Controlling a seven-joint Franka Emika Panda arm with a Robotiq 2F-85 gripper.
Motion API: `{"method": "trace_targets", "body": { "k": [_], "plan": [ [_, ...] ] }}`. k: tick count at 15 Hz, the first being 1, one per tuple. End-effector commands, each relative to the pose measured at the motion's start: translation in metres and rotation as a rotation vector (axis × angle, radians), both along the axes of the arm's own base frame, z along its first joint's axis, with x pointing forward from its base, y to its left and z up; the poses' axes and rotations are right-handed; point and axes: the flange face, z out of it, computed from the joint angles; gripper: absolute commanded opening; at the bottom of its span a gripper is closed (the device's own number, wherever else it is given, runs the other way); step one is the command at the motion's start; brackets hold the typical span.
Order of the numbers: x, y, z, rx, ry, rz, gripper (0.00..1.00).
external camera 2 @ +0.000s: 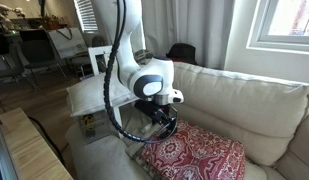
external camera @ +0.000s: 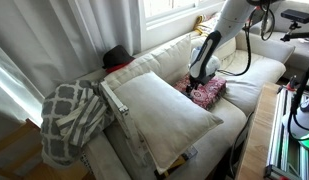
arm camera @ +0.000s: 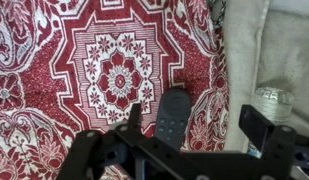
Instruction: Put the remote controller on the beige pillow
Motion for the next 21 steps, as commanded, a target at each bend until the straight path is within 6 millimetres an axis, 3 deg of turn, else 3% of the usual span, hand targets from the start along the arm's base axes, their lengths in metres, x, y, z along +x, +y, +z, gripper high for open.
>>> {"method": "trace_targets", "body": {
  "k": [1,11,12,13,16,21],
  "plan": [
    [0.013,-0.004,-0.035,0.030,-0.031,0.009,1.00],
    [0.036,-0.025,-0.076,-0.064,-0.146,-0.038,0.99],
    [0.036,-0.024,-0.080,-0.055,-0.139,-0.042,0.82],
    [0.037,-0.024,-0.083,-0.057,-0.133,-0.040,0.74],
    [0.038,-0.022,-0.084,-0.049,-0.119,-0.042,0.53],
    [0.040,-0.011,-0.064,-0.071,-0.101,-0.027,0.17]
  ]
}}
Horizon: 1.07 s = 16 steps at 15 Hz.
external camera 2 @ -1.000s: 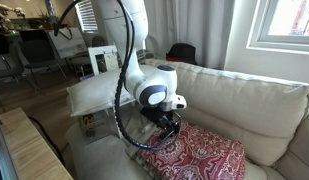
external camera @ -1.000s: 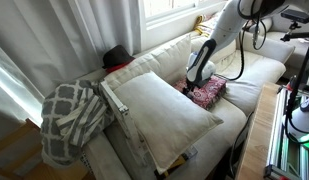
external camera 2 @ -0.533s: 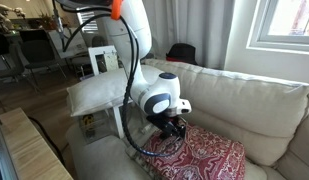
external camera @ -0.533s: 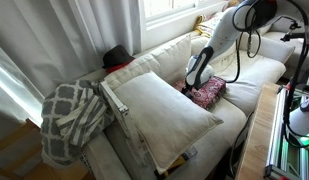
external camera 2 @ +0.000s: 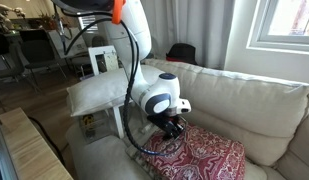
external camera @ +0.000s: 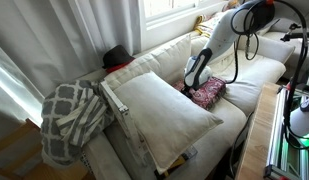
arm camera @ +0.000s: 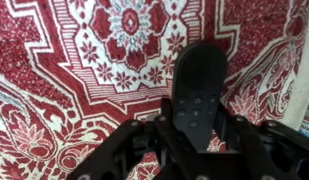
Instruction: Put the remote controller on the beige pillow
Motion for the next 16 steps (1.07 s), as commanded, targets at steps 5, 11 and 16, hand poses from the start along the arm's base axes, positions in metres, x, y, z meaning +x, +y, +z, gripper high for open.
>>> {"method": "trace_targets", "body": {
  "k": [5,11,16],
  "plan": [
    [-0.004,0.023,0.045,-0.044,0.049,0.001,0.17],
    [0.006,0.038,0.076,-0.034,0.007,0.040,0.42],
    [-0.003,0.043,0.102,-0.032,0.010,0.042,0.17]
  ]
}}
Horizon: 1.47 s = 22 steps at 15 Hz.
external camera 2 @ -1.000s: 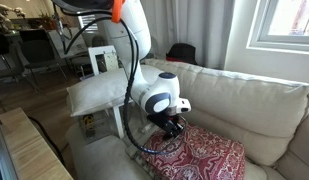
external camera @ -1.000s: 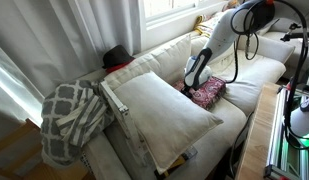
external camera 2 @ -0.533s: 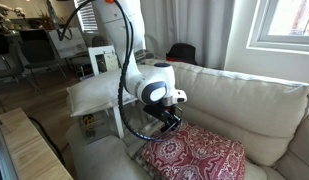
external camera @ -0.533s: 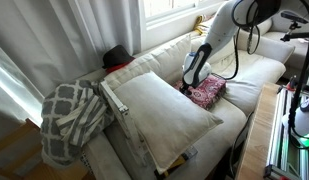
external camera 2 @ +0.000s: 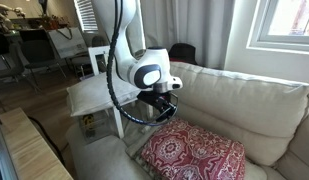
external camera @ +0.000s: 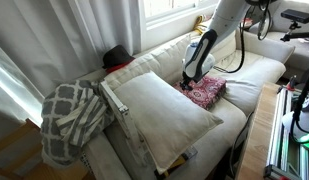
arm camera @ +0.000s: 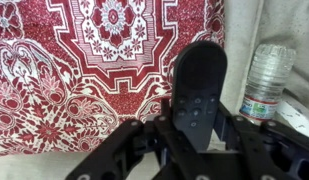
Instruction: Put the remote controller on the beige pillow
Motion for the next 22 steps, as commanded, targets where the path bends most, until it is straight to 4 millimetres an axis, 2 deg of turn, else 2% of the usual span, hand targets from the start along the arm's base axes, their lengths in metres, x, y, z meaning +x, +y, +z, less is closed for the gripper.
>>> {"method": "trace_targets", "body": {
  "k": [1,4,8,10,15,17,20,22],
  "plan": [
    [0.001,0.004,-0.005,0.020,-0.010,0.013,0.17],
    [0.009,0.011,0.026,-0.010,-0.078,0.137,0.17],
    [0.016,0.023,0.084,-0.074,-0.131,0.339,0.17],
    [0.017,0.037,0.114,-0.087,-0.153,0.458,0.17],
    [0.012,0.101,0.178,-0.078,-0.231,0.732,0.17],
    [0.008,0.128,0.197,-0.050,-0.262,0.835,0.17],
    [0.004,0.172,0.209,0.027,-0.311,0.980,0.17],
    [0.002,0.197,0.208,0.086,-0.313,1.075,0.17]
  ]
}}
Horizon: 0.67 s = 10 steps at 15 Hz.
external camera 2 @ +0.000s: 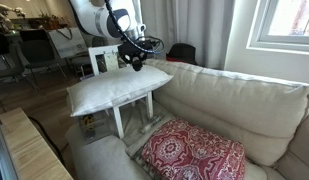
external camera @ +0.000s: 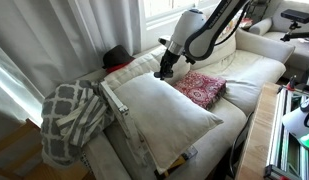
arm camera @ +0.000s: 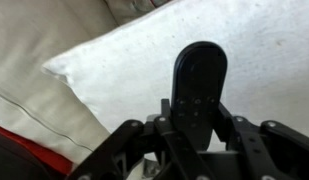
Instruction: Put the remote controller on the beige pillow
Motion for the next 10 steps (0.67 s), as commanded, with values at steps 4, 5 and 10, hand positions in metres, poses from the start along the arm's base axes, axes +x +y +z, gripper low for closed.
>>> {"method": "trace_targets", "body": {
  "k": [4,5,10],
  "plan": [
    [-0.010,0.045,-0.012,0.032,0.094,0.353,0.17],
    [-0.010,0.047,-0.017,0.013,0.112,0.392,0.17],
    [-0.005,0.058,-0.030,0.033,0.098,0.506,0.17]
  ]
}}
